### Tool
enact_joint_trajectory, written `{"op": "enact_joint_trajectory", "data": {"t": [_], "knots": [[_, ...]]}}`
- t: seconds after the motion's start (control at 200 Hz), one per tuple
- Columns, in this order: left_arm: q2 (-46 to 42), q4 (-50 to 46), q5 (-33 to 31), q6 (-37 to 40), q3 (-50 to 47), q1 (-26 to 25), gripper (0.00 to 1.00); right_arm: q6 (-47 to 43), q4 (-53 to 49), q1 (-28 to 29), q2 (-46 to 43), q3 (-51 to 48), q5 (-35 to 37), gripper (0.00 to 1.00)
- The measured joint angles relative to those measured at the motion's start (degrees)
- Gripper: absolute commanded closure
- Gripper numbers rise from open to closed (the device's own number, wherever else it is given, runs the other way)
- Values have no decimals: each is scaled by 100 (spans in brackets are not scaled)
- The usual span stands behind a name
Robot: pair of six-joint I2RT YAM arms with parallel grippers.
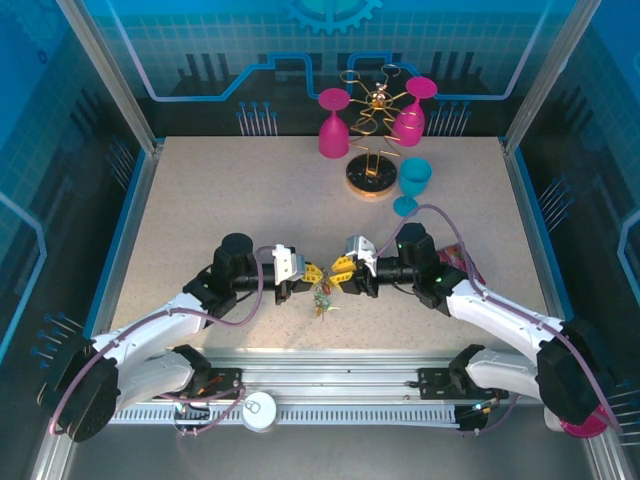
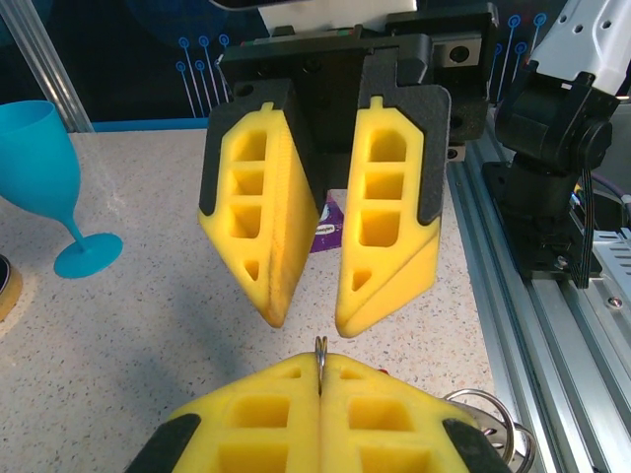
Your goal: Put the keys on the keyring
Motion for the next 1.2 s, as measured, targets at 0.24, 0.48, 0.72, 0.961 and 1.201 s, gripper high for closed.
{"op": "enact_joint_trajectory", "data": {"t": [0.24,0.48,0.72,0.961,1.201], "knots": [[0,0,0,-2,0,0,100,96,227,33,271,4,-138,77],[0,4,-2,-7,0,0,100,195,492,72,494,68,-295,80],[31,146,-31,-131,0,31,100,280,678,72,673,142,-463,93],[31,140,-122,-247,0,70,94,103,433,59,730,284,-426,100],[20,-627,-260,345,358,26,84,-990,-1596,166,675,1191,-20,100]]}}
